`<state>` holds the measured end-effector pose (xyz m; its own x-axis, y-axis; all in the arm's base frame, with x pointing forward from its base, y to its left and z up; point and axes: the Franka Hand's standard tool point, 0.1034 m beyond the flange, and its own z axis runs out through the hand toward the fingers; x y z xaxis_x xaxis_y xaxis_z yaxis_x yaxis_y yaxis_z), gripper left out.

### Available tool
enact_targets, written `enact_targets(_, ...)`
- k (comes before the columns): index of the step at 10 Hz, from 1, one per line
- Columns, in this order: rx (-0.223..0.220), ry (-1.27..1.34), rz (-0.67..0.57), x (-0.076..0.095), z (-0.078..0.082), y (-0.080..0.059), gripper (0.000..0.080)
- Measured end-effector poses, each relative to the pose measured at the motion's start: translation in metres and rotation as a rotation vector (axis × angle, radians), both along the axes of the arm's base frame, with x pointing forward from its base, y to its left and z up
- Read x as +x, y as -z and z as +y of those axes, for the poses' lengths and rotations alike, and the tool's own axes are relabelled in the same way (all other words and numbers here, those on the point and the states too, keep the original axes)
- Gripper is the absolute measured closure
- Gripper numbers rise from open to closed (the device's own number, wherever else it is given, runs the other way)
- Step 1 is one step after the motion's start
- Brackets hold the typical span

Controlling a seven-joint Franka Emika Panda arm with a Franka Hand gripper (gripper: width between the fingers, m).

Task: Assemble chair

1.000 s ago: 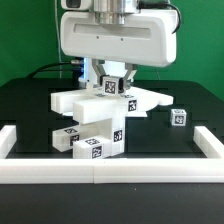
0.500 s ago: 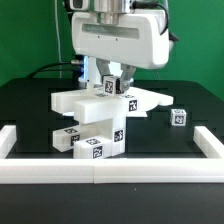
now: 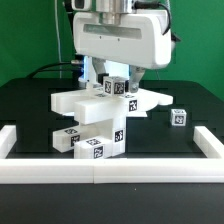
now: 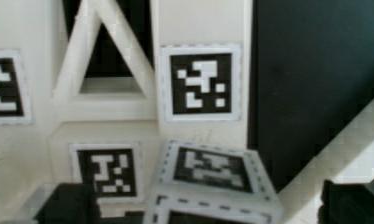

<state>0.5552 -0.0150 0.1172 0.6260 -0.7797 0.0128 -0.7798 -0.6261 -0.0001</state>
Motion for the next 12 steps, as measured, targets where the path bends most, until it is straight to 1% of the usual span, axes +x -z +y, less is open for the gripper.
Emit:
enact_targets(1, -0.001, -0.064, 0.0, 0.0002, 0.0013, -0.0003, 0.0158)
enact_targets(3, -0.008, -0.279, -0.009, 0.0015, 0.0011, -0.0003, 0.0151)
enact_targets(8, -0.015, -0.673, -0.001, -0.0009, -0.0003, 0.0018, 0.0151)
enact_targets(12, -0.02, -0.937, 0.004, -0.0009, -0.0013, 0.0017, 0.0151)
